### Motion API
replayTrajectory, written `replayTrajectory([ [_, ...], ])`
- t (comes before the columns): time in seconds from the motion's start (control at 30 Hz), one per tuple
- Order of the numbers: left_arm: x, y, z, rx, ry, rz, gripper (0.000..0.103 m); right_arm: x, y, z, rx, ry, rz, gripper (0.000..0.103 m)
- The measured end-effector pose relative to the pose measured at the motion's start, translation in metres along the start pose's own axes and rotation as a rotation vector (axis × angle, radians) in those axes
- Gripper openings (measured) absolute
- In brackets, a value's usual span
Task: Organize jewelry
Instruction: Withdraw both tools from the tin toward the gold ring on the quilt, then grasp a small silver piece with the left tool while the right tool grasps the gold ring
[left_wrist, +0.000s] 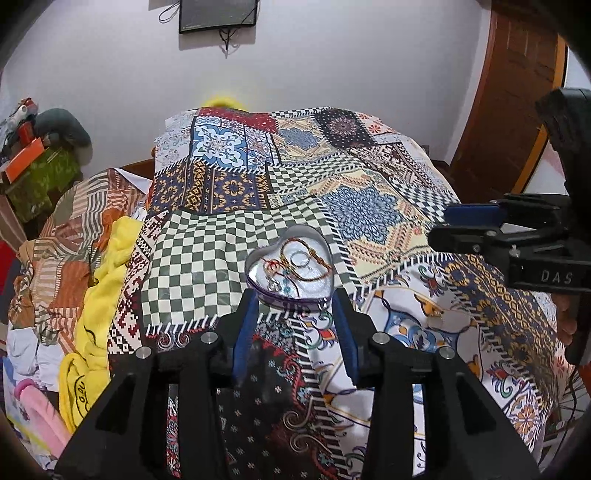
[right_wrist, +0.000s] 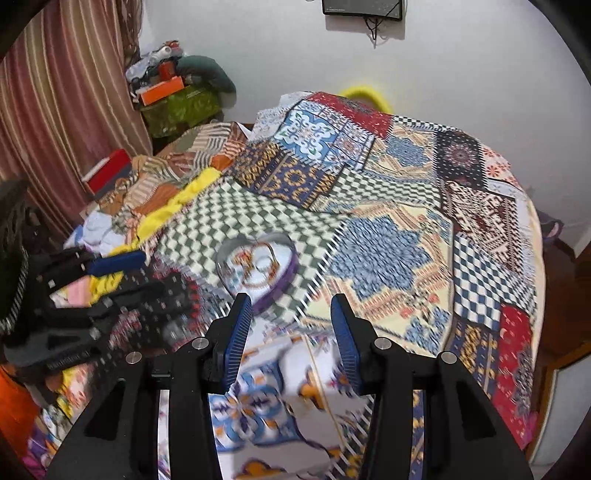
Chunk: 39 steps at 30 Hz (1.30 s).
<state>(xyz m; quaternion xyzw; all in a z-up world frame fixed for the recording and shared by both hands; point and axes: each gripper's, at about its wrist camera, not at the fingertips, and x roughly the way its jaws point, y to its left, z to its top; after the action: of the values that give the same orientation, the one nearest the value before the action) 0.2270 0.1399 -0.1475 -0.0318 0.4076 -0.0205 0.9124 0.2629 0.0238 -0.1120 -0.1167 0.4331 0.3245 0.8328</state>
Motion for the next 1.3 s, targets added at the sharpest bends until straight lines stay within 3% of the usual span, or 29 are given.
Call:
replayTrajectory([
  [0.27,-0.005,-0.018,-0.017,0.03,0.015,0.001,0.04,-0.006,0.005,-0.035,-0.077,0.017,-0.048,0.041],
  [0.53,0.012,-0.027,-0.041,0.061,0.066,0.013,0.045,0.02,0.001,-0.072,-0.123,0.104,-0.078,0.041],
  [0.77,0.04,-0.021,-0.06,0.034,0.143,0.008,0.045,0.033,-0.015,-0.079,-0.07,0.14,-0.033,0.041],
  [1.1,0.066,-0.012,-0.062,-0.001,0.178,-0.002,0.045,0.038,-0.002,-0.08,-0.167,0.117,-0.054,0.04],
  [1.3,0.078,-0.011,-0.056,0.0,0.182,-0.013,0.045,0.041,0.01,-0.081,-0.257,0.105,-0.026,0.019],
])
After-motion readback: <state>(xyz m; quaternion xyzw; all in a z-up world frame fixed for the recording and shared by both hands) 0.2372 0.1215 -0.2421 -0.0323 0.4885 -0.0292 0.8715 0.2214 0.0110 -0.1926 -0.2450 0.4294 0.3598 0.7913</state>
